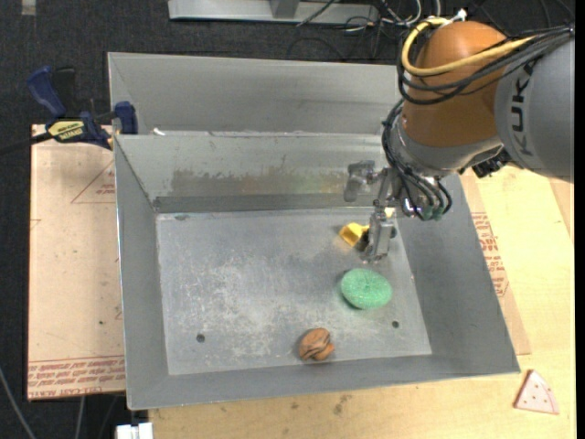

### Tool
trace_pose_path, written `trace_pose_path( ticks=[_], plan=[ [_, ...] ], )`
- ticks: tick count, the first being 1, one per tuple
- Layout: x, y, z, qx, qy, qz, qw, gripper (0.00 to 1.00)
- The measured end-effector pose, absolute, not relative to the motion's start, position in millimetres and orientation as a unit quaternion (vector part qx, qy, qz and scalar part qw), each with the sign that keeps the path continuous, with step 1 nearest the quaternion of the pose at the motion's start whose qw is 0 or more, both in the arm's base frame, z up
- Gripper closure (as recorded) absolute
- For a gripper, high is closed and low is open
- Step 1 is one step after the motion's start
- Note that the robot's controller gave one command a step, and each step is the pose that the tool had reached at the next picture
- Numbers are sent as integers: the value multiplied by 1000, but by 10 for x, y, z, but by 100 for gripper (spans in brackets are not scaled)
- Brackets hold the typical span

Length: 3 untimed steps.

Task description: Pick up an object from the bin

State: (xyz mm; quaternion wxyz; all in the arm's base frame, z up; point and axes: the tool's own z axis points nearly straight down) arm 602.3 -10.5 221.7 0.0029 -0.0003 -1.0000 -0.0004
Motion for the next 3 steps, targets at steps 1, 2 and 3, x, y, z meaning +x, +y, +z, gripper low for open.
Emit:
trace_pose_path(
  ticks=[1,2,3],
  plan=[
    [6032,-105,2266,0,-1000,0,-1,0],
    [5759,-338,1917,33,-999,-1,-4,0],
    [5832,-511,1270,40,-999,0,-3,0]
  ],
)
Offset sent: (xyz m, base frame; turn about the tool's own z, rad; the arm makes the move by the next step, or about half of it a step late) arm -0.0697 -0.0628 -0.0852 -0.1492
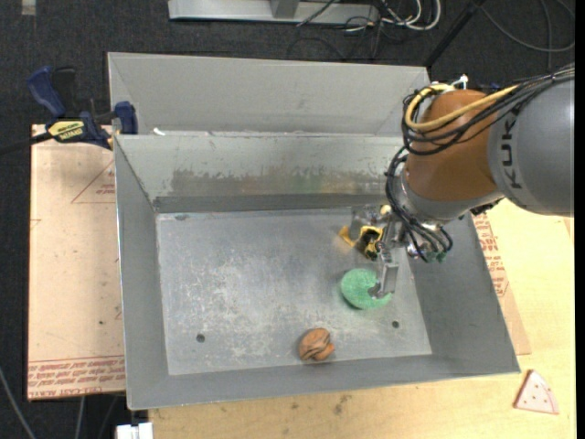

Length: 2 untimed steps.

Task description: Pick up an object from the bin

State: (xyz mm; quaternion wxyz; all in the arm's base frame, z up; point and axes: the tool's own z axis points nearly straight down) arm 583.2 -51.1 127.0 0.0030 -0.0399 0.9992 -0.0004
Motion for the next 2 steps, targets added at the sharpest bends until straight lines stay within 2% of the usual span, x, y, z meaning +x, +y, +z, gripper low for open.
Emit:
trace_pose_path(
  ticks=[1,2],
  plan=[
    [5722,-689,810,-29,1000,1,0,0],
    [5625,-738,726,-157,988,1,0,100]
  ],
)
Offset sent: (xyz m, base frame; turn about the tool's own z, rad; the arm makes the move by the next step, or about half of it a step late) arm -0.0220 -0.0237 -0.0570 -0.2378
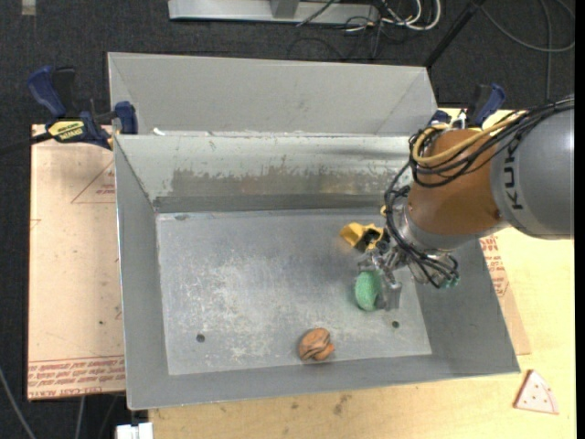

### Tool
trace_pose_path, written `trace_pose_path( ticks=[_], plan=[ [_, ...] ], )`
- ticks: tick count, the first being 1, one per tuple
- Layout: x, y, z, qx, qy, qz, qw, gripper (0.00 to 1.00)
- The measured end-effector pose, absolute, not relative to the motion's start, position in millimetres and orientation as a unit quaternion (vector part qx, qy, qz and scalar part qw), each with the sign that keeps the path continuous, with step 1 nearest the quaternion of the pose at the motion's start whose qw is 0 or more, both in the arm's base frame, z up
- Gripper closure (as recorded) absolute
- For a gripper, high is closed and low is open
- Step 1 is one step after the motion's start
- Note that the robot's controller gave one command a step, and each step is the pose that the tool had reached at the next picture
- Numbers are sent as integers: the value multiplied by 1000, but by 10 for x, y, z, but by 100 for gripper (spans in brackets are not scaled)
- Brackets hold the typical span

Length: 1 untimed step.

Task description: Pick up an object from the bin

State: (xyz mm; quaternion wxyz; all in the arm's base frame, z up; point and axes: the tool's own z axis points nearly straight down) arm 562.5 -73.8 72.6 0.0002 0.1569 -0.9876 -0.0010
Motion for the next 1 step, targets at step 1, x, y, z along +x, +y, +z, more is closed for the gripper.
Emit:
trace_pose_path(
  ticks=[1],
  plan=[
    [5626,-738,726,157,-988,-1,0,100]
  ],
)
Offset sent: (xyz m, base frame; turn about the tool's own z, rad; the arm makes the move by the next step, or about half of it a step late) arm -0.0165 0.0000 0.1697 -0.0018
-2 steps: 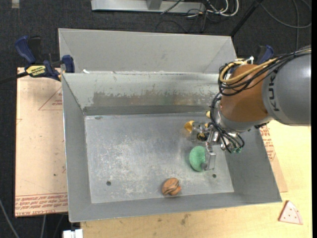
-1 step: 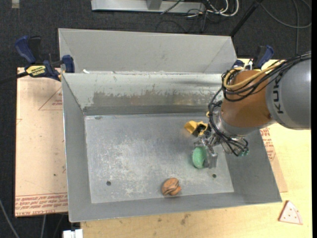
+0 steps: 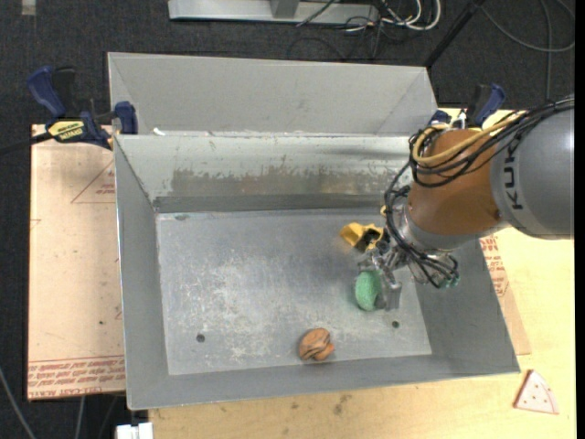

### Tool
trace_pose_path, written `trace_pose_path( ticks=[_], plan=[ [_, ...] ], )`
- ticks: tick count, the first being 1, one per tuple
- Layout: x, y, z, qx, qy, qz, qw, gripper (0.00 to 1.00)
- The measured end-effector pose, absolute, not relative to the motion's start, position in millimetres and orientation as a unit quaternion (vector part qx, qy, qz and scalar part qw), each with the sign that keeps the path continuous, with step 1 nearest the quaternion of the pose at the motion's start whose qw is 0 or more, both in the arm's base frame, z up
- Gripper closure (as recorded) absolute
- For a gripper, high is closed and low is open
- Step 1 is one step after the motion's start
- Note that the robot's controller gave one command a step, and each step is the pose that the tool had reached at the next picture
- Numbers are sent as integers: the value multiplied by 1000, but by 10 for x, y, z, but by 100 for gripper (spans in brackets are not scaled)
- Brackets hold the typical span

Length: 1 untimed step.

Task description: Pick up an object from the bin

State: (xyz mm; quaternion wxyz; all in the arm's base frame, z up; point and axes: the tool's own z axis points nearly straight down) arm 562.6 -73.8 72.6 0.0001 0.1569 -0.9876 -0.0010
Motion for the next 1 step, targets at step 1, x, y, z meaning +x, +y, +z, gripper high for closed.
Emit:
trace_pose_path(
  ticks=[1],
  plan=[
    [5485,-734,2460,157,-988,1,-5,100]
  ],
)
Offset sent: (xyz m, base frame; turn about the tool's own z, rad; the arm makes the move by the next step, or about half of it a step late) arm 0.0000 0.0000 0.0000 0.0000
